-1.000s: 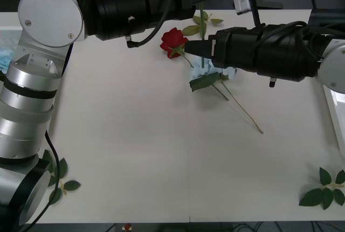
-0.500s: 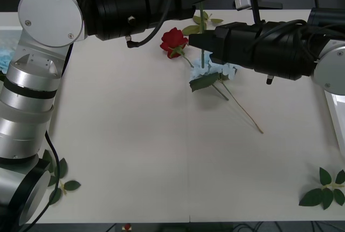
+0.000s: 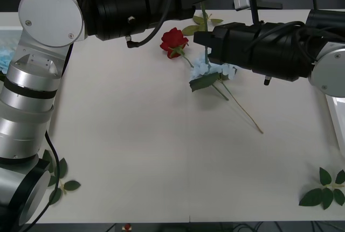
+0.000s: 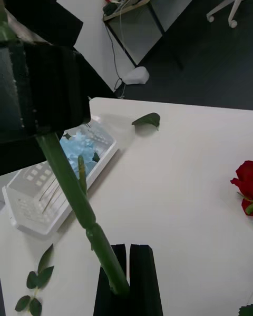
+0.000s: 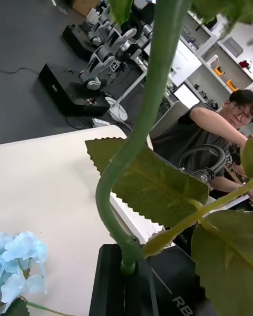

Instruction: Place the red flowers into the right box and the blue flowers into the left box. If a person shows an open palm, hand one flower to the person first, then continue sorting.

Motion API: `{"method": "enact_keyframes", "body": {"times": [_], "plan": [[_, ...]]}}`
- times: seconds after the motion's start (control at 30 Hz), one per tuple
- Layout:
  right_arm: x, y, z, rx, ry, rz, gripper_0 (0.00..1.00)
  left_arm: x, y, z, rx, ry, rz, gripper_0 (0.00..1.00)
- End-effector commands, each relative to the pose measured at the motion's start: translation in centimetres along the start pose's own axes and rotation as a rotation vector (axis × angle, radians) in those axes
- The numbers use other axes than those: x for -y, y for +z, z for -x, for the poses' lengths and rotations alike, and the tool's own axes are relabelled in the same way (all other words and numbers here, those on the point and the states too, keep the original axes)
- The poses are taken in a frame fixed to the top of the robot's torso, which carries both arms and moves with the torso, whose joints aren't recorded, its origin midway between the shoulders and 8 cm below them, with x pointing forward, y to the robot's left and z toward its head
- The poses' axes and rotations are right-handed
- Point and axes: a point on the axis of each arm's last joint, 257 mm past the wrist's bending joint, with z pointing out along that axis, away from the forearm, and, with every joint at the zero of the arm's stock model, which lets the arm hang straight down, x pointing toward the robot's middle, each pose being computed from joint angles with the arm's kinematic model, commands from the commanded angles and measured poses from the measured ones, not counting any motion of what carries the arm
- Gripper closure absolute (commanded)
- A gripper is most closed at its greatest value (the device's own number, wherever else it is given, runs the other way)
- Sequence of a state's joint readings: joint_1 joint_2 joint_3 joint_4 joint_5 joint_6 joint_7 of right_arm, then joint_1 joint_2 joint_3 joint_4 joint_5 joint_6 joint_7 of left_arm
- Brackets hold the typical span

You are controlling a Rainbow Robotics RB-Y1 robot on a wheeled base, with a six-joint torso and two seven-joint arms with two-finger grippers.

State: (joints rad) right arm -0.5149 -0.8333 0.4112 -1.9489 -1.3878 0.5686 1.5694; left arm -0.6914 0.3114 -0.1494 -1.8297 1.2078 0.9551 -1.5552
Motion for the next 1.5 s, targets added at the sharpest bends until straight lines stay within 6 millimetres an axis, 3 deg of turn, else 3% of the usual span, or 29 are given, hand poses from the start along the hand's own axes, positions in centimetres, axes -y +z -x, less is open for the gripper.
{"method": "enact_keyframes", "body": {"times": [0.03,0.07,0.23,0.3,0.47,0.6,0.77,0.87,1.07,1.1,1.23,1.3,1.5], "plan": [[-0.6,0.0,1.7,0.028,0.013,0.009,1.00,1.5,-0.2,1.6,0.023,0.016,-0.028,0.77],[-0.6,0.0,1.8,0.030,0.009,0.008,1.00,1.5,-0.3,1.8,0.028,0.018,-0.029,0.51],[-0.6,0.0,1.7,0.031,0.015,0.007,1.00,1.7,-0.4,2.0,0.030,0.009,-0.040,0.06],[-0.6,0.0,1.7,0.031,0.015,0.007,1.00,1.8,-0.4,2.0,0.031,0.011,-0.042,0.00],[0.0,-0.1,1.8,0.033,0.017,-0.004,1.00,1.8,-0.4,1.9,0.030,0.011,-0.046,0.00],[1.7,-1.0,2.0,0.020,-0.004,-0.045,1.00,1.9,-0.5,2.1,0.032,0.019,-0.048,0.00],[5.1,-4.7,2.4,-0.070,0.002,-0.121,1.00,2.1,-0.5,2.1,0.033,0.018,-0.054,0.00],[7.0,-7.8,3.6,-0.126,0.059,-0.156,1.00,2.0,-0.6,2.1,0.034,0.019,-0.052,0.00],[12.7,-16.7,4.5,-0.286,0.172,-0.304,1.00,1.6,-0.8,1.8,0.016,0.018,-0.042,0.00],[14.3,-19.2,4.2,-0.334,0.207,-0.352,1.00,1.2,-1.1,1.8,0.003,0.018,-0.031,0.00],[18.0,-25.4,3.3,-0.435,0.307,-0.469,1.00,0.6,-1.6,1.7,-0.016,0.017,-0.016,0.00],[20.6,-29.9,2.2,-0.501,0.357,-0.570,1.00,0.5,-1.7,1.6,-0.019,0.016,-0.011,0.00],[27.3,-40.5,-0.9,-0.631,0.339,-0.805,1.00,-1.4,-2.2,1.1,-0.052,0.030,0.054,0.00]]}}
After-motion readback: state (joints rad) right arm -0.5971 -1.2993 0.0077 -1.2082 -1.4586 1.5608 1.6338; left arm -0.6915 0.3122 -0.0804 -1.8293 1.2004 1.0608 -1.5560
